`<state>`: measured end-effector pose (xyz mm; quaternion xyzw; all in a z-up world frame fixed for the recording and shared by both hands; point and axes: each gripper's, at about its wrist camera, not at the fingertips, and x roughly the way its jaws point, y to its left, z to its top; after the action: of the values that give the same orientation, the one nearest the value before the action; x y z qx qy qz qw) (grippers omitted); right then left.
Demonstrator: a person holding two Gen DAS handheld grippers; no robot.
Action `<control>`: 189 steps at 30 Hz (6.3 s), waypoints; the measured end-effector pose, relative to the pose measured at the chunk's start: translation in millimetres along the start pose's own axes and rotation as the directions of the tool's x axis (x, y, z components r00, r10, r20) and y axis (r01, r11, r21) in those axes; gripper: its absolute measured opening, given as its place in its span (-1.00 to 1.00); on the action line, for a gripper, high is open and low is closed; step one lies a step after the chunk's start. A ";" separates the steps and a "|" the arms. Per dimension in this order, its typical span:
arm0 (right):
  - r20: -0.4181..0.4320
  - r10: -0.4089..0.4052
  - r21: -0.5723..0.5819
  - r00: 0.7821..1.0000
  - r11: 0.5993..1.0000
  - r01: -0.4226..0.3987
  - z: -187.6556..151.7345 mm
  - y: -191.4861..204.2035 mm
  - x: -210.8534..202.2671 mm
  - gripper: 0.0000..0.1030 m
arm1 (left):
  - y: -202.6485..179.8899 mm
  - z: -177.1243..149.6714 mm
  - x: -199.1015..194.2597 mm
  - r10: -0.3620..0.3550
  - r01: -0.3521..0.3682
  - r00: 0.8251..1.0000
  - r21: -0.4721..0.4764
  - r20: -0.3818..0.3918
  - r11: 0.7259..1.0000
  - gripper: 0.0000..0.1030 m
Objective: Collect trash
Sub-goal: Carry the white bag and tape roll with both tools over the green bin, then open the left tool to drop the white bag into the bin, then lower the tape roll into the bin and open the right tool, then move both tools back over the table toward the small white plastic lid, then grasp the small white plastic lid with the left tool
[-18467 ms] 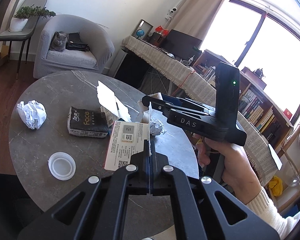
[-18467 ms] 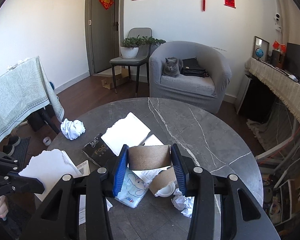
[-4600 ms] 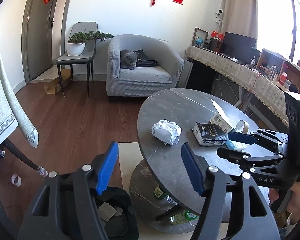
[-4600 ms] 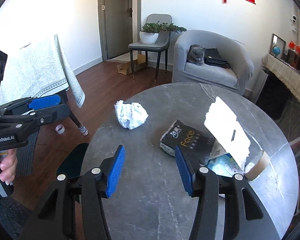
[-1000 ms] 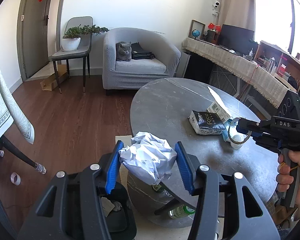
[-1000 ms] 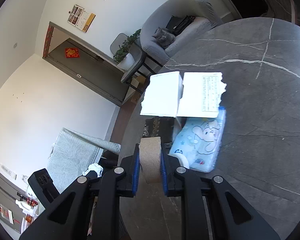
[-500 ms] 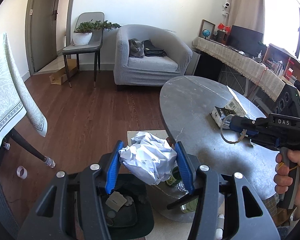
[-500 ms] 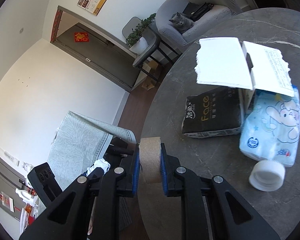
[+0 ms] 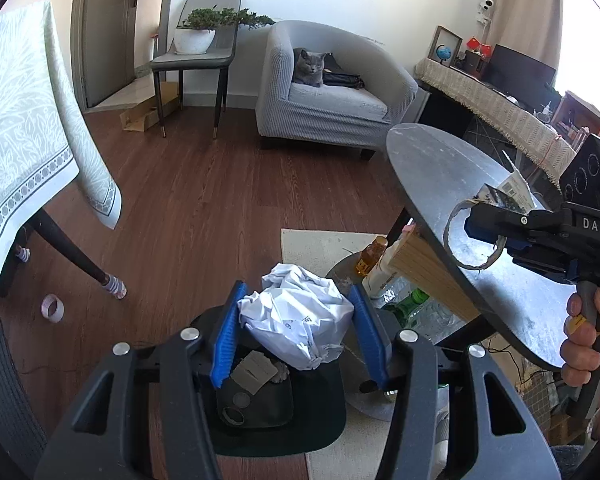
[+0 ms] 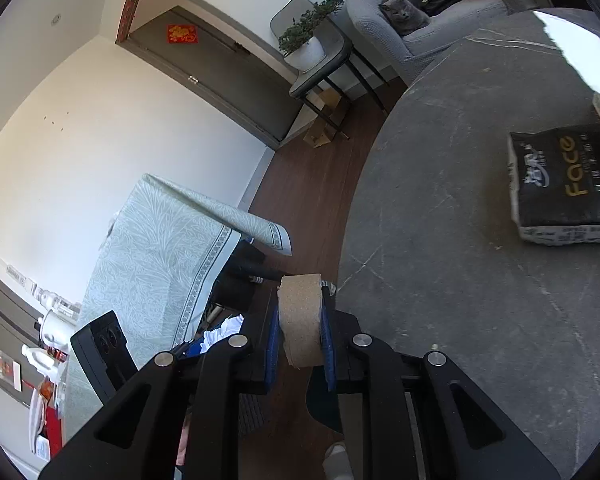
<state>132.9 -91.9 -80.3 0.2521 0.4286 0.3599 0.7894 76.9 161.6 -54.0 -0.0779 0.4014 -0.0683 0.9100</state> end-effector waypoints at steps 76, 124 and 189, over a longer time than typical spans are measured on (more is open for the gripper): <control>-0.411 -0.533 -0.556 0.740 0.790 0.260 -122.3 18.1 232.5 -0.28 | 42.9 16.4 -86.1 0.003 0.006 0.993 -0.076 0.116 0.997 -0.47; 0.054 -0.295 -0.592 0.954 0.760 0.268 -39.4 99.9 26.2 -0.02 | -45.8 46.4 -104.0 -0.047 0.061 0.961 -0.044 0.272 0.997 -0.47; 0.264 -0.551 -0.457 0.791 0.651 0.606 26.7 -52.5 -115.7 0.30 | -253.2 29.7 66.1 -0.222 0.222 0.975 0.182 -0.016 0.958 -0.36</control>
<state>131.1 -217.3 -46.6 -0.1028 0.3321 0.1775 0.9207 127.5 -96.0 -32.0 -0.0386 0.3801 -0.2064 0.9008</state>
